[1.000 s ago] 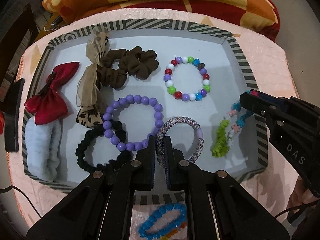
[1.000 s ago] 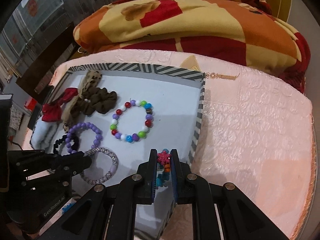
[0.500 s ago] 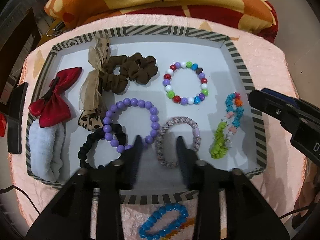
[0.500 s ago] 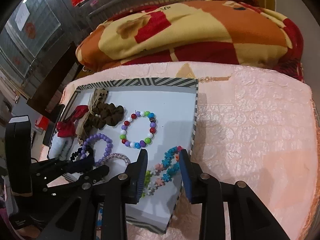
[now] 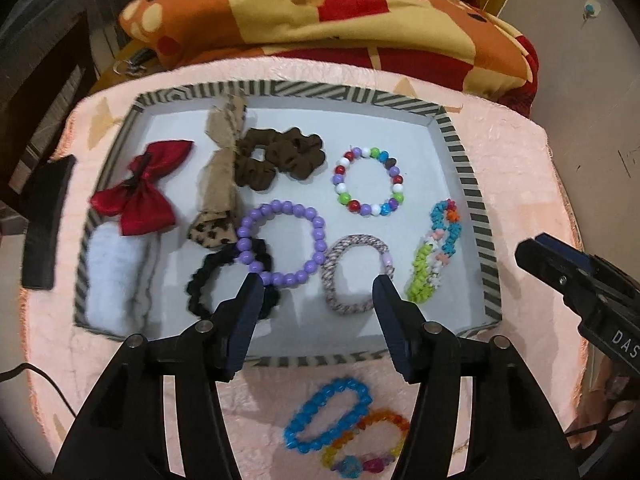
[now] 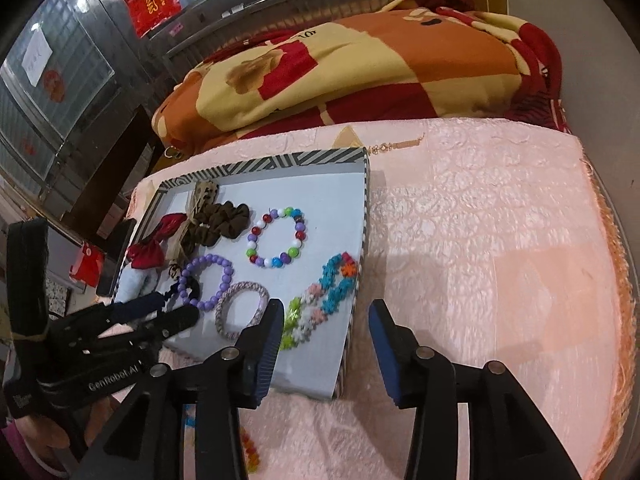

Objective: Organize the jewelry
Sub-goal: 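Move both grippers back toward the blue and rainbow bracelets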

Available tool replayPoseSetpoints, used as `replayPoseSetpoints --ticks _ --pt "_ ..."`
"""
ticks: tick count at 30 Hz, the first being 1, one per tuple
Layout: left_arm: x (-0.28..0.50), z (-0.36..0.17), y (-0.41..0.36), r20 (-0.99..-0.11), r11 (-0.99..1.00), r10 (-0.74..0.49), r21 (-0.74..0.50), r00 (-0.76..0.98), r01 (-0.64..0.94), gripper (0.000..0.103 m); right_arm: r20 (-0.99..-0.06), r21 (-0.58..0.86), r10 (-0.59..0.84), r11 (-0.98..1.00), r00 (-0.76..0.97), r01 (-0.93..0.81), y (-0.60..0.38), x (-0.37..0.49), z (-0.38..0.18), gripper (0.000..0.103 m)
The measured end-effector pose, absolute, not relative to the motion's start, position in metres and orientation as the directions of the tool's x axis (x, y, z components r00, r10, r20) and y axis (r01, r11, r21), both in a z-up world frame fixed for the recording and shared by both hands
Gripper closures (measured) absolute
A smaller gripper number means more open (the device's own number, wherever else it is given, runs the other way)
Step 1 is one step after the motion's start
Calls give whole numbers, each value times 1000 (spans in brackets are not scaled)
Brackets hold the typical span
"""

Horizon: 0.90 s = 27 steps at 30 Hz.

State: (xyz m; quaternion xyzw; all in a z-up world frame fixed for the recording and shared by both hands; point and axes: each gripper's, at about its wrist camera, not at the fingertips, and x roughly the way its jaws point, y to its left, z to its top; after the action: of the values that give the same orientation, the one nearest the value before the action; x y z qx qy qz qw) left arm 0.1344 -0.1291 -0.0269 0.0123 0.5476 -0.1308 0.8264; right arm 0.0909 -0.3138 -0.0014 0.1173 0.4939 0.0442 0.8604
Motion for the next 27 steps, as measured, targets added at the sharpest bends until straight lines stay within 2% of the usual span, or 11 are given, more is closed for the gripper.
replayPoseSetpoints --ticks 21,27 --pt "76 2 -76 -873 975 -172 -84 457 207 46 -837 202 170 979 521 5 -247 30 5 59" --pt "61 5 -65 -868 975 -168 -77 467 208 46 -835 196 169 981 524 -3 -233 16 7 55"
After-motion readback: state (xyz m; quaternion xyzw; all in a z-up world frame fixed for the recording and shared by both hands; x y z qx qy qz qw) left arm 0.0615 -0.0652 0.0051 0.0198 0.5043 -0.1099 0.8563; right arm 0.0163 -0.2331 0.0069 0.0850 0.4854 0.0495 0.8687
